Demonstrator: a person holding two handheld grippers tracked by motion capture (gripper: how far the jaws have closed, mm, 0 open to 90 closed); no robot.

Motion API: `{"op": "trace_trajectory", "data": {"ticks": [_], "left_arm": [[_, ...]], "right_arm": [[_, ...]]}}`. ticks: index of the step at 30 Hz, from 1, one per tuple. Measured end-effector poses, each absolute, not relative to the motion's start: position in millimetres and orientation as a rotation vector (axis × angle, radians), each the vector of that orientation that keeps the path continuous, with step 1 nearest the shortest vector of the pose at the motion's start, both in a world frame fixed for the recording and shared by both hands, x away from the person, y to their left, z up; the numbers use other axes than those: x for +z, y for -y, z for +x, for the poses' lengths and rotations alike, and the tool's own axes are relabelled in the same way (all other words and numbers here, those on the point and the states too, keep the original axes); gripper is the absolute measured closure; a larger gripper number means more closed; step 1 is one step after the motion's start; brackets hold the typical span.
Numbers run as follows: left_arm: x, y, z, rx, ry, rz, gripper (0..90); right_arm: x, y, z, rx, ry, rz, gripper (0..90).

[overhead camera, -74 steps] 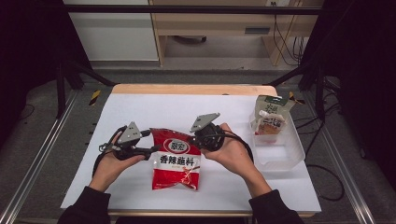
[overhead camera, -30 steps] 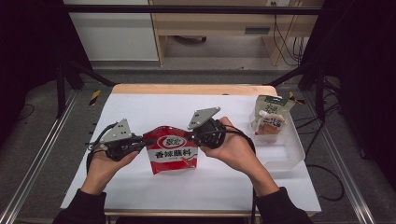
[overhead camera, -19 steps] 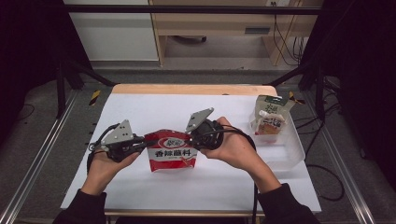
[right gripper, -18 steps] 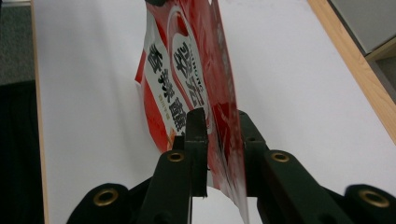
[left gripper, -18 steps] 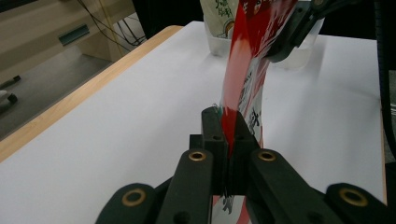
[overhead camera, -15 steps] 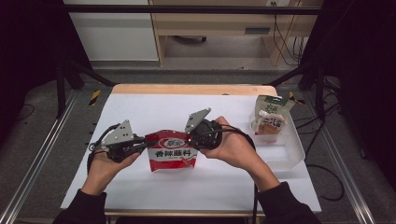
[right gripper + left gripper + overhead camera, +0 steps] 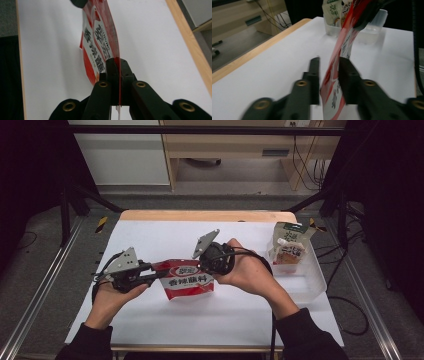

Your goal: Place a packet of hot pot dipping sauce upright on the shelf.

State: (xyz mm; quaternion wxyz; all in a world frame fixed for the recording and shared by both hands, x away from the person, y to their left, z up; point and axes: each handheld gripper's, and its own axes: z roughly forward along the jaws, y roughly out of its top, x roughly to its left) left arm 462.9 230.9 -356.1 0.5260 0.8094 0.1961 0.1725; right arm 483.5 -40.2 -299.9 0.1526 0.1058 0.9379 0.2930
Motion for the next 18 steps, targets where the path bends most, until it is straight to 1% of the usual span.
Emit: {"op": "trace_trajectory", "data": {"ticks": [1,5,6,13,18], "left_arm": [[-357,-231,463,0.408,-0.469,1.928,62.3],[-362,-231,464,0.425,-0.482,1.946,43.8],[-365,-231,464,0.422,-0.498,1.946,40.7],[-390,-230,472,0.435,-0.585,2.018,24.2],[-405,-228,475,0.442,-0.635,2.067,16.4]], "right_arm": [[-296,40,484,0.825,-2.685,0.307,90.0],[-282,45,489,0.779,-2.667,0.292,89.9],[-279,47,491,0.778,-2.664,0.3,89.9],[-267,65,499,0.802,-2.65,0.34,89.9],[-265,76,502,0.799,-2.649,0.355,89.9]]}}
